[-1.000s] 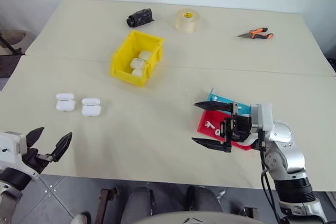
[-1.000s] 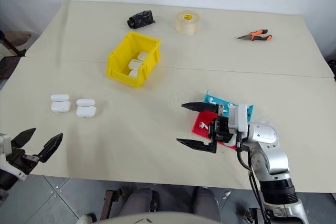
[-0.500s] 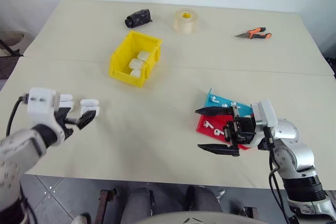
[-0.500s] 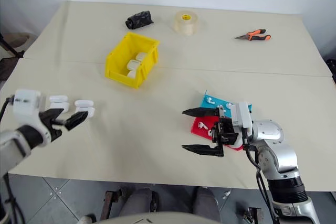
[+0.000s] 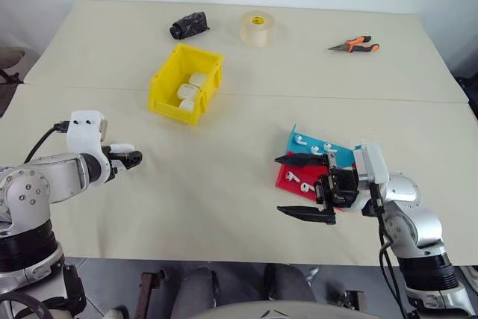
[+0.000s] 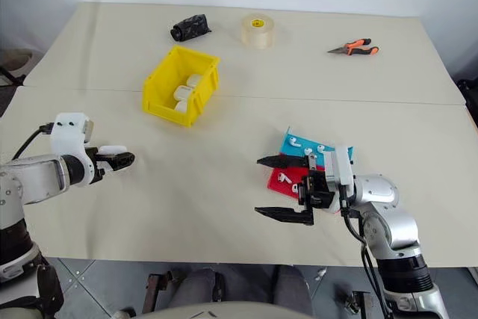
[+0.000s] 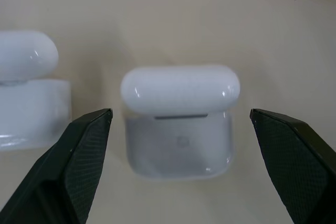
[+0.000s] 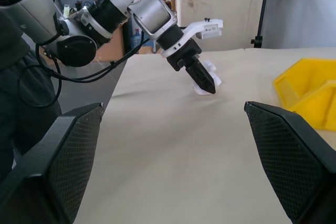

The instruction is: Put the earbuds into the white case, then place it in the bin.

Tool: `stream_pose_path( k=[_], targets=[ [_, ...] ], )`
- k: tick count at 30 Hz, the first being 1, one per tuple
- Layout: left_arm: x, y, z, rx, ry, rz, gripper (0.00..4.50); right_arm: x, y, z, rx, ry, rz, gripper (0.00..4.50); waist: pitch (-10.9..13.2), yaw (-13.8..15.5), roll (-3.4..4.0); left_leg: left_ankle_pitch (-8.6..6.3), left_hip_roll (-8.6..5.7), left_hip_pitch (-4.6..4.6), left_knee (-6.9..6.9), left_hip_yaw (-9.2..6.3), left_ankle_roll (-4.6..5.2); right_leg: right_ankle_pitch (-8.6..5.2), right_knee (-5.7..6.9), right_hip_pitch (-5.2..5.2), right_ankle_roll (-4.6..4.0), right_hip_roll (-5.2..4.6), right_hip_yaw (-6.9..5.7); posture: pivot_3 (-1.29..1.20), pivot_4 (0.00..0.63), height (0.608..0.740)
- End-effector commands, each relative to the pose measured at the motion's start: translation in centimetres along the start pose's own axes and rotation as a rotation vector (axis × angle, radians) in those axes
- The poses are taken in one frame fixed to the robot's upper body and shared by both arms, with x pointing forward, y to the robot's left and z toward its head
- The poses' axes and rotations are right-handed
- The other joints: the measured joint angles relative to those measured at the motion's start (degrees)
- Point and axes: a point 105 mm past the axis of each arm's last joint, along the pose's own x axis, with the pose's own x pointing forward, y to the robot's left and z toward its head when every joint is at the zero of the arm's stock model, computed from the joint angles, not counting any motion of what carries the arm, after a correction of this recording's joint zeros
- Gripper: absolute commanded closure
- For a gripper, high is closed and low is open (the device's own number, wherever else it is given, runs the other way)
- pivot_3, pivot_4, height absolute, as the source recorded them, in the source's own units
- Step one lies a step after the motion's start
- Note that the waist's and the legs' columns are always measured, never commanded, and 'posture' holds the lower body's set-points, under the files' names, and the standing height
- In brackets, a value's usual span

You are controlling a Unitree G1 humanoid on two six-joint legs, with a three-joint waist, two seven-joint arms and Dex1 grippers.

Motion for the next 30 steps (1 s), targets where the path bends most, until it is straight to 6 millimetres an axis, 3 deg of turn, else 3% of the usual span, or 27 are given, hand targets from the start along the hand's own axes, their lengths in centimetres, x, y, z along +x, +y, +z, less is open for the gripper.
stream_pose_path(
  k=[1,13,19,25,30],
  targets=[
    [-0.2,0.1,0.2,0.002,-0.005,0.008,0.04,-0.1,0.4,0.8,-0.055,-0.020,-0.004,0.00,0.0,0.0,0.00,0.00,0.00,-0.01,0.01,-0.01,0.00,0.00,0.00,0.00,0.00,0.00,0.00,0.00,0.150,0.740],
    [0.6,-0.2,-0.5,-0.038,0.035,0.008,0.04,0.1,0.5,1.0,-0.070,-0.029,-0.023,0.00,0.0,0.0,0.02,0.00,-0.01,0.02,0.01,0.00,0.00,0.00,0.00,0.01,0.00,0.00,0.01,0.00,0.150,0.740],
    [0.4,0.5,-1.3,-0.037,0.058,0.026,1.69,0.5,0.1,1.3,-0.078,-0.032,-0.032,0.00,0.0,0.0,0.02,0.00,-0.02,0.04,0.01,0.02,0.00,0.00,0.01,0.02,0.00,0.00,0.03,0.00,0.150,0.740],
    [-0.3,0.7,-1.2,-0.045,0.030,-0.006,1.69,0.6,-0.2,1.5,-0.083,-0.031,-0.035,0.00,0.0,-0.1,0.03,0.00,-0.01,0.06,-0.01,0.05,0.00,0.00,0.01,0.01,0.00,0.01,0.05,0.00,0.150,0.740],
    [-2.8,-0.9,1.1,0.003,-0.270,-0.248,1.69,0.3,-0.3,1.6,-0.083,-0.020,-0.044,0.00,0.0,-0.2,0.04,0.00,0.00,0.05,-0.05,0.11,-0.01,0.00,-0.01,-0.04,0.00,0.02,0.05,0.00,0.150,0.740]
  ],
)
